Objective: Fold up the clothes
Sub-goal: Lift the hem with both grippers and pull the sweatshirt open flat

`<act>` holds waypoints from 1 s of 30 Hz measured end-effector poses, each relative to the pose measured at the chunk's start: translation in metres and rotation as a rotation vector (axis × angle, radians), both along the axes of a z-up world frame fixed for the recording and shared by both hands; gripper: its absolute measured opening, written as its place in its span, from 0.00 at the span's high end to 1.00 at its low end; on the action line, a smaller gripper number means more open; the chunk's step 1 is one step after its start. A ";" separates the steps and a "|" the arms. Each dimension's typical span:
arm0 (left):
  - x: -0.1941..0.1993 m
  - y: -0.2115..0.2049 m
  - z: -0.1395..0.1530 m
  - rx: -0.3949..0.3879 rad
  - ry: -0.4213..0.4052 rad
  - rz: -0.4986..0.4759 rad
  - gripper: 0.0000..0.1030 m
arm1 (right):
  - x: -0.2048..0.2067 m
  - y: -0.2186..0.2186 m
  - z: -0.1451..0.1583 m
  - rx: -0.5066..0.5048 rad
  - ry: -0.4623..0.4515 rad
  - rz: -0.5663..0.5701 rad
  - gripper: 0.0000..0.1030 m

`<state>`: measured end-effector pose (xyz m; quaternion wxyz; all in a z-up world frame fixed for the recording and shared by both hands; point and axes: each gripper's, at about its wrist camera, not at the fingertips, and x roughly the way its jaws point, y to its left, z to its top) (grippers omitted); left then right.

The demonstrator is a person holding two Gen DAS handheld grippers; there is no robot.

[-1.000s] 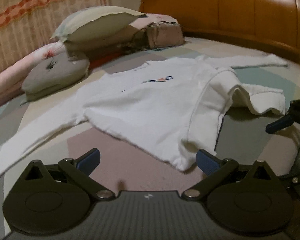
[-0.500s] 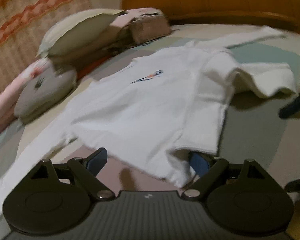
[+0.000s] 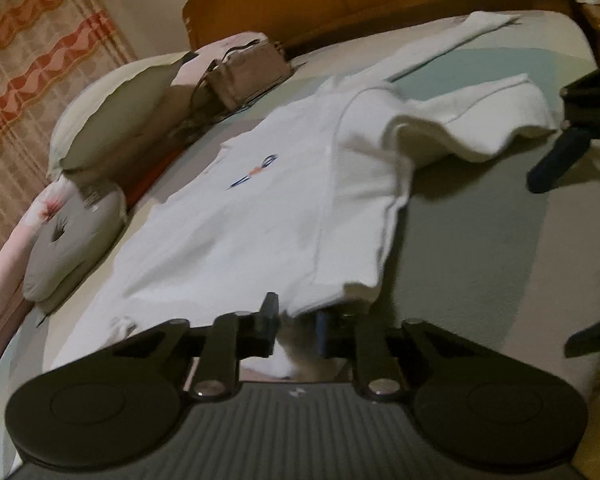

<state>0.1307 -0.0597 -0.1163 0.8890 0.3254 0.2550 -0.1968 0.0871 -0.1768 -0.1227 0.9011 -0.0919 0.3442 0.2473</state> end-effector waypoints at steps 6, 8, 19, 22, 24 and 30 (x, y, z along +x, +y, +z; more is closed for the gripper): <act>-0.011 0.013 0.010 -0.041 -0.015 0.012 0.91 | -0.003 -0.048 0.014 0.172 0.118 -0.108 0.06; -0.011 0.013 0.009 -0.027 -0.016 0.007 0.91 | -0.003 -0.078 0.016 0.273 0.163 -0.214 0.07; -0.010 0.008 0.000 -0.011 0.009 0.011 0.91 | 0.030 -0.156 0.000 0.583 0.212 -0.410 0.14; -0.009 0.006 -0.001 -0.004 0.005 0.012 0.91 | 0.048 -0.165 -0.008 0.727 0.239 -0.416 0.13; -0.012 0.005 -0.001 0.009 -0.002 0.006 0.91 | 0.052 -0.169 -0.014 0.838 0.294 -0.389 0.14; -0.009 0.000 -0.007 0.025 -0.034 0.001 0.91 | 0.058 -0.161 -0.018 0.793 0.254 -0.383 0.36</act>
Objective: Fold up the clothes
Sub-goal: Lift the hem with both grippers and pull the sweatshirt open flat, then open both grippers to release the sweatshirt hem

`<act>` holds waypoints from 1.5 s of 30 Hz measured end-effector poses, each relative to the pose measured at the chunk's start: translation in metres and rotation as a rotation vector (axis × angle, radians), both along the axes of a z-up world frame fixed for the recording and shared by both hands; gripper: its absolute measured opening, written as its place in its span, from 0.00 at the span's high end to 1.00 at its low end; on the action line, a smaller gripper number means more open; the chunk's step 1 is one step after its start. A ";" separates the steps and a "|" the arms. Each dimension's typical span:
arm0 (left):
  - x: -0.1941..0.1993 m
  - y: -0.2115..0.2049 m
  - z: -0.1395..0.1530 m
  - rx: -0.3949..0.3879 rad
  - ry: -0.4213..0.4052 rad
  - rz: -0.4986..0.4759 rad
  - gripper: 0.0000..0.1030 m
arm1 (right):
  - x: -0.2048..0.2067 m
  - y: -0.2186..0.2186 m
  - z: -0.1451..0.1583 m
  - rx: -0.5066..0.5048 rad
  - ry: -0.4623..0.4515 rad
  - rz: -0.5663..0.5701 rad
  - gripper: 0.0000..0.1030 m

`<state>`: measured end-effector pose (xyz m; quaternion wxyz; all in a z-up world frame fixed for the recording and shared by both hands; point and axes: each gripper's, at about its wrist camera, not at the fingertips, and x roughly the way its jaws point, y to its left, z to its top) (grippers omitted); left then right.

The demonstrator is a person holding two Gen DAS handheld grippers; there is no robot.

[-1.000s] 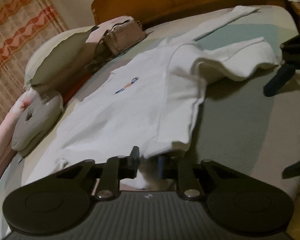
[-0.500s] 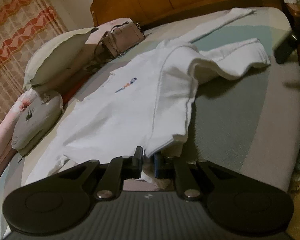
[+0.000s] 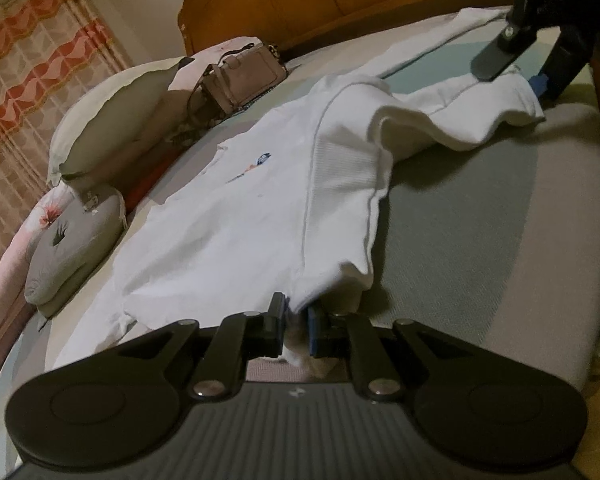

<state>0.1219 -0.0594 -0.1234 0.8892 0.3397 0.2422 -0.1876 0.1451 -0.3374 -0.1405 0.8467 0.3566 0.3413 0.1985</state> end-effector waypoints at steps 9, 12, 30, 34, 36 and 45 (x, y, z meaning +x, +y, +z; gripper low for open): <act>-0.025 0.013 0.027 0.055 -0.041 -0.067 0.94 | -0.010 -0.017 -0.004 0.044 0.105 -0.077 0.90; -0.037 0.022 0.044 0.079 -0.060 -0.085 0.94 | -0.017 -0.015 0.012 0.026 0.090 -0.037 0.91; -0.091 0.067 0.072 0.106 0.052 -0.077 0.94 | -0.056 -0.042 0.046 -0.116 0.142 0.075 0.91; -0.096 0.068 0.078 0.088 0.035 -0.060 0.94 | -0.052 -0.044 0.048 -0.050 0.124 0.075 0.92; -0.098 0.069 0.084 0.068 0.030 -0.062 0.95 | -0.050 -0.044 0.052 -0.034 0.107 0.080 0.92; -0.111 0.077 0.087 0.081 0.132 -0.088 0.94 | -0.058 -0.051 0.068 -0.163 0.127 0.135 0.92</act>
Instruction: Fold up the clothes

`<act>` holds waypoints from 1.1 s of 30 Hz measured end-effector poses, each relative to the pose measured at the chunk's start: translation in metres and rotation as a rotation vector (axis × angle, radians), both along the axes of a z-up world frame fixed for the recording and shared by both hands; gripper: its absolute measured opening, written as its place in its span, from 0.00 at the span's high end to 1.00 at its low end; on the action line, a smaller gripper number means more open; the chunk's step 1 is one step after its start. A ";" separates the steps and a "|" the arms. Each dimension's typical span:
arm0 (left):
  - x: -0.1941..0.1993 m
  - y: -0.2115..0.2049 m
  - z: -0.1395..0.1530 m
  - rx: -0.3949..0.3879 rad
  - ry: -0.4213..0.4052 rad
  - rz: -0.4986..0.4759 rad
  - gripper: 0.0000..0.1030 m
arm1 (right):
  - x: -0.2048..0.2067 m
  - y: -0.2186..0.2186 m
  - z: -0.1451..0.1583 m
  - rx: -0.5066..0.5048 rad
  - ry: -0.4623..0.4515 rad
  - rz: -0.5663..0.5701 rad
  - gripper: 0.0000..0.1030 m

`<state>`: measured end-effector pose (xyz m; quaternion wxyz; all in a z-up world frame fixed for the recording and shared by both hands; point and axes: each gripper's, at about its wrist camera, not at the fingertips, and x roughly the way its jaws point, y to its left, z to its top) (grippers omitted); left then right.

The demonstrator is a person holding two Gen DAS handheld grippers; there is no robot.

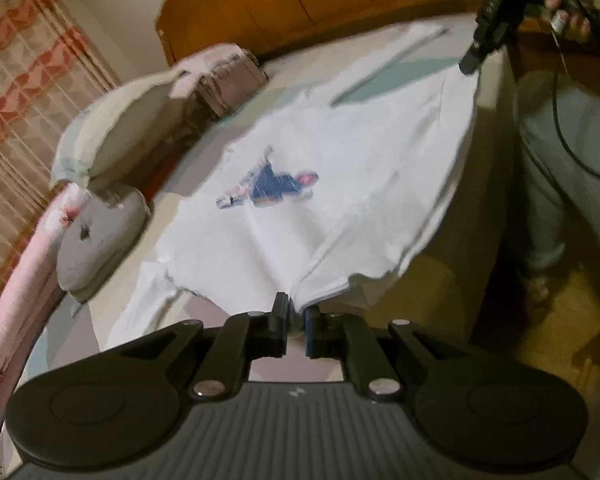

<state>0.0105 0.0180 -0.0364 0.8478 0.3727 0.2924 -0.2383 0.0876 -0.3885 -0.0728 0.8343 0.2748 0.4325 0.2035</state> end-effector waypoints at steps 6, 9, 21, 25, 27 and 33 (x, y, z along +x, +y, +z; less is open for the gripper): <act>0.000 0.007 -0.013 0.110 0.086 0.001 0.84 | 0.003 0.004 -0.011 -0.174 0.075 -0.020 0.86; 0.007 0.013 -0.001 0.096 0.061 0.034 0.84 | 0.001 0.000 -0.002 -0.175 0.041 -0.040 0.86; 0.138 -0.010 0.002 -0.231 0.116 0.244 0.77 | 0.033 -0.001 0.006 -0.181 -0.057 -0.104 0.82; 0.181 -0.032 -0.016 -0.279 0.139 0.256 0.77 | 0.063 0.002 -0.006 -0.177 -0.068 -0.118 0.82; 0.200 -0.042 -0.022 -0.300 0.130 0.260 0.77 | 0.083 0.004 -0.010 -0.191 -0.081 -0.124 0.81; 0.243 -0.035 -0.033 -0.481 0.145 0.352 0.69 | 0.155 0.006 -0.030 -0.164 -0.107 -0.162 0.80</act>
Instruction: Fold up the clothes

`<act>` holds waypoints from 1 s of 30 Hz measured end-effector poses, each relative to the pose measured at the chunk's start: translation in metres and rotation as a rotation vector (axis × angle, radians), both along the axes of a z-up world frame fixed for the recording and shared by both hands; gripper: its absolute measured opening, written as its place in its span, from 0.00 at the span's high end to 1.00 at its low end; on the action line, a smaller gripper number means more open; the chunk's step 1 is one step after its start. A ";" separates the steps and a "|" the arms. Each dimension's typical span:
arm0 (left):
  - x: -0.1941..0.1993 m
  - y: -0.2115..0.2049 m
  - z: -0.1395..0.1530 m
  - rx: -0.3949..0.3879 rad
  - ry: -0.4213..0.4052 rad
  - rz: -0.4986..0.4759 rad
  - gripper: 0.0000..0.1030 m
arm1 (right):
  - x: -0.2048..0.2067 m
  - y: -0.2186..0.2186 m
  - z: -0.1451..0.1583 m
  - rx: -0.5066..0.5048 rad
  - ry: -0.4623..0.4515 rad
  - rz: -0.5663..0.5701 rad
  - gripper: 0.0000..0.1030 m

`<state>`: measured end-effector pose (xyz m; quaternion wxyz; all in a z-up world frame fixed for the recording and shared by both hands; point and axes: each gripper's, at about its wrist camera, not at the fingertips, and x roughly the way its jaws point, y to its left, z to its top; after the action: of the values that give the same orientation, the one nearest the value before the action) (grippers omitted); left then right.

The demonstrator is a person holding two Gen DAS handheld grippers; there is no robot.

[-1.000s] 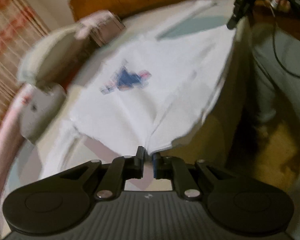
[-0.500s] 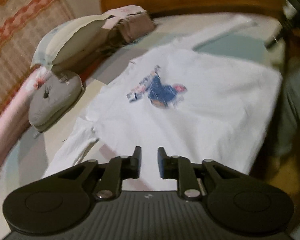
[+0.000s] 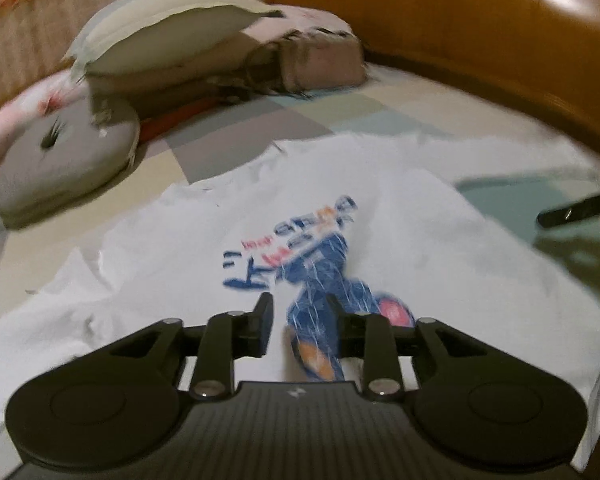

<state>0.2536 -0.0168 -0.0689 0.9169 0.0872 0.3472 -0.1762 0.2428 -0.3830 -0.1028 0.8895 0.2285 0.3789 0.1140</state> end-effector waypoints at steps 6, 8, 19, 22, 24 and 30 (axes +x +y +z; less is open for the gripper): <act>0.005 0.005 -0.018 0.016 0.003 -0.016 0.64 | 0.046 0.032 -0.015 -0.017 -0.011 0.051 0.73; 0.004 0.006 -0.022 0.026 -0.003 -0.016 0.60 | 0.045 0.047 -0.017 -0.083 -0.037 0.069 0.72; 0.003 0.006 -0.033 0.035 -0.027 -0.007 0.51 | 0.019 0.058 -0.001 -0.207 -0.121 0.143 0.96; 0.004 0.013 -0.035 0.032 -0.031 0.007 0.40 | 0.006 0.040 0.010 -0.164 -0.108 0.110 0.96; 0.007 0.021 -0.038 0.005 -0.016 0.025 0.39 | 0.006 0.031 0.002 -0.158 -0.076 0.078 0.94; 0.002 0.046 -0.021 -0.075 -0.025 0.077 0.39 | 0.014 0.006 -0.013 -0.074 -0.061 -0.022 0.59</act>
<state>0.2553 0.0297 -0.0900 0.9299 0.0417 0.3319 -0.1527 0.2565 -0.3765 -0.1154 0.9096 0.1962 0.3530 0.0972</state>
